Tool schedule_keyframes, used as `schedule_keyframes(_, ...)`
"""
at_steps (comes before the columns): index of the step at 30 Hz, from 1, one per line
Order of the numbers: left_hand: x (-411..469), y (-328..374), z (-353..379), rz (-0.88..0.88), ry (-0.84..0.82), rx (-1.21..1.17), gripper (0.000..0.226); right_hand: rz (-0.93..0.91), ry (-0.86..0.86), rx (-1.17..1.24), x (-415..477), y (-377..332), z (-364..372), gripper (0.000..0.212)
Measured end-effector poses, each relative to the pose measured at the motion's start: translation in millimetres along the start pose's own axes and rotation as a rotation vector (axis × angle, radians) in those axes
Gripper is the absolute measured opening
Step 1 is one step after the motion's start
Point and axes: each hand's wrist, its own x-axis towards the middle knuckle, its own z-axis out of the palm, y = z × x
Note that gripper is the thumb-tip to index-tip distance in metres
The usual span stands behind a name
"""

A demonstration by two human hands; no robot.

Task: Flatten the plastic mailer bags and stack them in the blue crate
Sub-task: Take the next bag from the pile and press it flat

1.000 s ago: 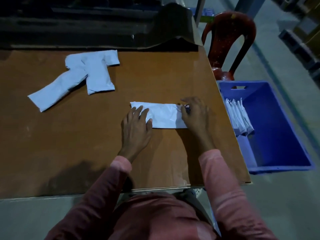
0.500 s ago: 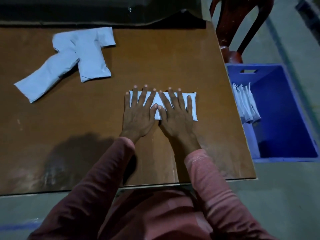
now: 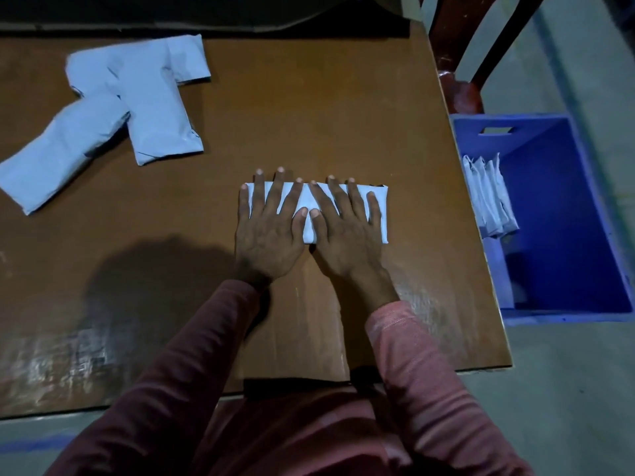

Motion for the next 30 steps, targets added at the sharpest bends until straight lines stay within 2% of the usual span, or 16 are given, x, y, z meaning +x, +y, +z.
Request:
schedule_keyframes(6, 0.4, -2.6, 5.7, 0.009, 0.028, -0.001, 0.054, 0.017, 0.020, 0.001, -0.1, -2.3, 3.5, 0.051)
schedule_keyframes(14, 0.9, -1.8, -3.8, -0.016, -0.100, -0.058, 0.056, 0.025, -0.012, -0.021, -1.6, -4.4, 0.9, 0.052)
schedule_keyframes(19, -1.6, 2.2, -19.3, -0.059, -0.159, -0.104, 0.061, -0.018, -0.067, 0.080, -5.2, -3.7, -13.1, 0.053)
schedule_keyframes(21, -9.0, 7.9, -29.7, -0.053, -0.123, -0.107, 0.061, -0.004, -0.007, 0.115, -12.0, 0.4, -21.0, 0.054)
schedule_keyframes(23, -20.8, 14.1, -37.3, -0.028, -0.076, -0.127, 0.059, 0.028, 0.069, 0.054, -26.3, 4.4, -28.5, 0.055)
schedule_keyframes(26, -39.0, 18.8, -33.7, -0.035, -0.092, -0.182, 0.058, 0.060, 0.009, 0.086, -47.2, 14.3, -28.2, 0.053)
schedule_keyframes(30, -50.7, 14.8, -18.8, -0.001, -0.128, -0.129, 0.057, 0.088, -0.023, 0.068, -51.0, 19.1, -16.7, 0.052)
